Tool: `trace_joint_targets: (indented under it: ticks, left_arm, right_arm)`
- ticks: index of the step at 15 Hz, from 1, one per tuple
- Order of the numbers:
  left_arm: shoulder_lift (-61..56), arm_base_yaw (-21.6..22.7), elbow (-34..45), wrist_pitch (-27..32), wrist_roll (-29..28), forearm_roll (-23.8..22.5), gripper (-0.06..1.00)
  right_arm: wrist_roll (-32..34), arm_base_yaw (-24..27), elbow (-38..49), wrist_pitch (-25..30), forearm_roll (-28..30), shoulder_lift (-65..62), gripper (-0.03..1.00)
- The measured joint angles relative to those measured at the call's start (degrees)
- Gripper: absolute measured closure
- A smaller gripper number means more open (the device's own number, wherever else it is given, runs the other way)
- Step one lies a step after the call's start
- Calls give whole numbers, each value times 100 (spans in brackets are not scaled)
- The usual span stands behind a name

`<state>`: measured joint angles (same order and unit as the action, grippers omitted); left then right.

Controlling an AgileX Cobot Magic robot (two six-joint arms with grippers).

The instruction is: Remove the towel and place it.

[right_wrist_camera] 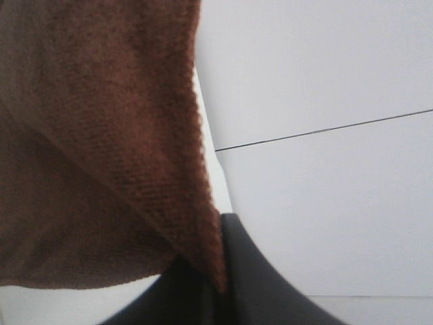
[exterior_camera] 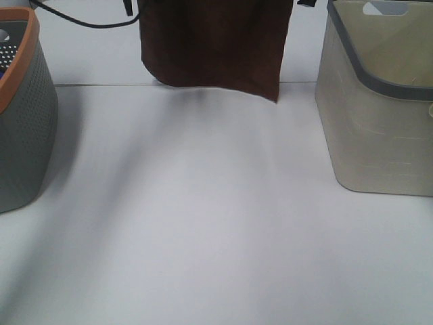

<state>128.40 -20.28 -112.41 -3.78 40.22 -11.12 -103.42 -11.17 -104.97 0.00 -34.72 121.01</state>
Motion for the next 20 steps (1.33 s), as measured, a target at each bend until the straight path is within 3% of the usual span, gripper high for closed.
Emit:
trace_joint_targets:
  ticks: [2,4,5,6,7,10,12,15,16,20]
  left_arm:
    - [23,-17,0,527,0,6,93]
    - [23,-74,0,1553,0,17,93]
    - [23,-103,0,2183,0,46,93]
    - [23,-160,0,3203,0,281,93]
    - [23,-160,0,3633,0,384,93]
    - [23,-178,0,4733,34,659,93]
    - [23,-178,0,5604,441,985,93]
    - [23,-178,0,6360,922,1404,93]
    - [23,-178,-6,6984,1003,1473,93]
    - [23,-178,172,7305,1192,1667,93]
  right_arm:
    - [74,0,0,561,-17,6,97]
    - [498,0,0,1845,57,11,97]
    - [825,0,0,2452,350,11,97]
    - [1725,0,0,3552,1129,11,97]
    - [2172,0,0,4062,1398,11,97]
    - [2739,0,0,4916,1513,11,97]
    - [2928,-17,0,5414,1358,17,97]
    - [3352,-17,-40,6062,1324,206,97]
    - [3690,-17,-40,6194,1306,372,97]
    - [4160,-172,57,6199,1192,384,97]
